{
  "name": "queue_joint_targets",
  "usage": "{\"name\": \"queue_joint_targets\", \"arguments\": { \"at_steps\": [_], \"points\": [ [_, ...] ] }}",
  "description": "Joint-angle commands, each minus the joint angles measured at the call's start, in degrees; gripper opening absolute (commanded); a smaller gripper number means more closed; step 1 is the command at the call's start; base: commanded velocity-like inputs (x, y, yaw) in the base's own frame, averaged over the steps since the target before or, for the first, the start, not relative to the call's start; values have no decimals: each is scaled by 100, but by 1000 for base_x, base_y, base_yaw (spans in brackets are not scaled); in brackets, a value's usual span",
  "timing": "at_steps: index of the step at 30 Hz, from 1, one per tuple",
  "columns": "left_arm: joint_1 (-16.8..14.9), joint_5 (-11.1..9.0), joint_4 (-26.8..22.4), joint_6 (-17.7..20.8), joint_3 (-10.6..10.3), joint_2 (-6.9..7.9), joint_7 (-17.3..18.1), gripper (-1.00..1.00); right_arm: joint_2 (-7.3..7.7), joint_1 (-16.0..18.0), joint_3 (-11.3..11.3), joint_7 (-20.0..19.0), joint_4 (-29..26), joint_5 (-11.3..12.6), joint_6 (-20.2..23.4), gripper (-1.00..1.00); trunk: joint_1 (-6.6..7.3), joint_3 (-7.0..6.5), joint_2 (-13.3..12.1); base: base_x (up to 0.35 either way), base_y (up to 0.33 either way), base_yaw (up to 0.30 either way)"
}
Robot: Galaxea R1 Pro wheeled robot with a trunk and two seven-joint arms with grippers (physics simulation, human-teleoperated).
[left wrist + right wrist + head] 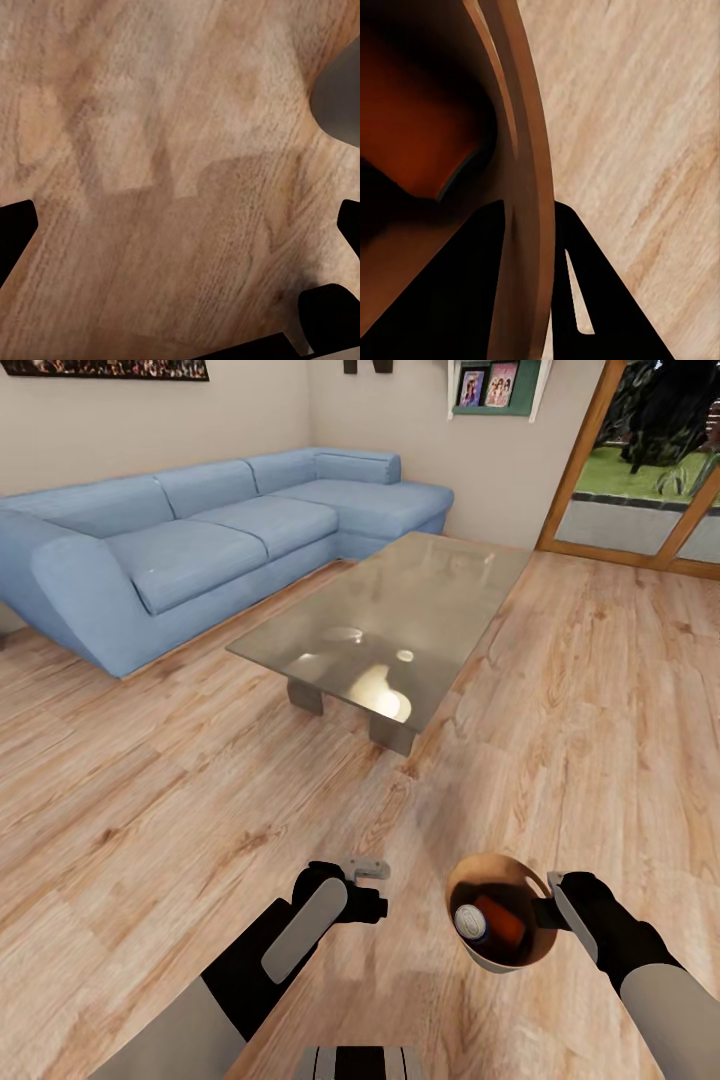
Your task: Put the three can of soda from the living room inside the tash can in the kitchen.
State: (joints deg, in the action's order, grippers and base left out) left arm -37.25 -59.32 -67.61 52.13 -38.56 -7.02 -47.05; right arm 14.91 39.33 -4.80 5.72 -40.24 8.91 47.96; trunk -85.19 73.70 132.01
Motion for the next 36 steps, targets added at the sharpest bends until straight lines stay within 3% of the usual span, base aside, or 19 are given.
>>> {"name": "queue_joint_targets", "arguments": {
  "at_steps": [1, 7, 13, 14, 29, 36],
  "points": [
    [-2, -1, 2, -1, -2, 0, 2, 100, -5, -5, 14, -36, -10, 32, -6, -100, -34, 1, 0, 0, 0, 0],
    [-2, -1, 2, -1, -2, 0, 2, 100, -1, -5, 14, -36, -10, 32, -6, -100, -34, 1, 0, 0, 0, 0],
    [-2, -1, 2, -1, -2, -1, 2, 100, 2, -5, 14, -36, -10, 32, -6, -100, -121, 73, 160, 0, 0, 0],
    [-2, -1, 2, -1, -2, 0, 3, 100, 3, -5, 14, -36, -10, 32, -6, 100, -121, 73, 160, 0, 0, 0],
    [1, -8, -21, 6, -7, 7, 31, 100, 3, -5, 14, -36, -10, 32, -6, 100, -121, 73, 160, 0, 0, 0],
    [0, -9, -33, 7, -11, 7, 37, 100, 3, -5, 14, -36, -10, 32, -6, 100, 32, -53, -121, 0, 0, 0]
  ]
}}
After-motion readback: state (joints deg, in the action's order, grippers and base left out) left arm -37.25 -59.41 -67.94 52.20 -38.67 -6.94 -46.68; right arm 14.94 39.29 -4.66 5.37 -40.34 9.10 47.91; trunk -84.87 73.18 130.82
